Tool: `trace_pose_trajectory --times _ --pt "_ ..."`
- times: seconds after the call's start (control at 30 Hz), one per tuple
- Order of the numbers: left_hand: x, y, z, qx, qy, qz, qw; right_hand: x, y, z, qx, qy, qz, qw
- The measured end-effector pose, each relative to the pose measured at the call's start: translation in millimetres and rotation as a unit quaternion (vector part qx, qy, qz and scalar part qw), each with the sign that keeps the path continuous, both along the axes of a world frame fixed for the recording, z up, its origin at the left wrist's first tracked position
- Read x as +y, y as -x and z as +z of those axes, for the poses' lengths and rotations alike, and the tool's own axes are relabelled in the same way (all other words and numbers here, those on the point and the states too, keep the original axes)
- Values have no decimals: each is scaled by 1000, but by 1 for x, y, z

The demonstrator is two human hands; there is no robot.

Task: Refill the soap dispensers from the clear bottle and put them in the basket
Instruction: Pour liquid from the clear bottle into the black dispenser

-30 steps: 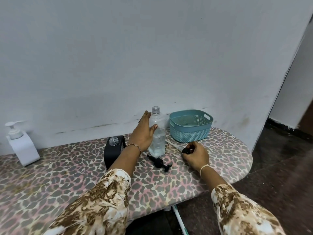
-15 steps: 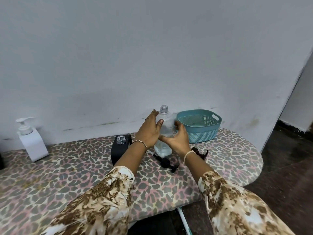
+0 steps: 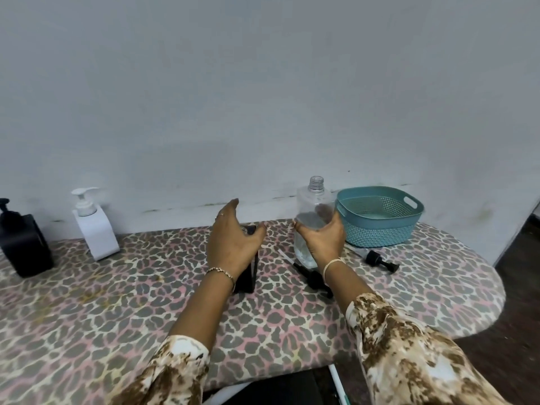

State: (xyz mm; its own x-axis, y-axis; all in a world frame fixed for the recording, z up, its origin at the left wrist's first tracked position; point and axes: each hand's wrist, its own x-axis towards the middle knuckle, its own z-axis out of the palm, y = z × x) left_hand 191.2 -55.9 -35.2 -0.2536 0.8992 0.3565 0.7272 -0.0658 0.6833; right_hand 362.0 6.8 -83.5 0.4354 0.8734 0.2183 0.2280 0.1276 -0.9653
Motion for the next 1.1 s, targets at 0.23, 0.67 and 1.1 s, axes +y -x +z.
trace_pose_trajectory --times 0.23,0.67,1.1 --pt "-22 1 -47 -110 10 65 992 6 3 -1 9 -7 -12 1000" --pt "-28 -3 -78 -222 -15 75 972 0 0 12 -157 -20 21 987" --pt "-20 6 -82 -215 -21 25 976 -33 9 25 -432 -72 78 895"
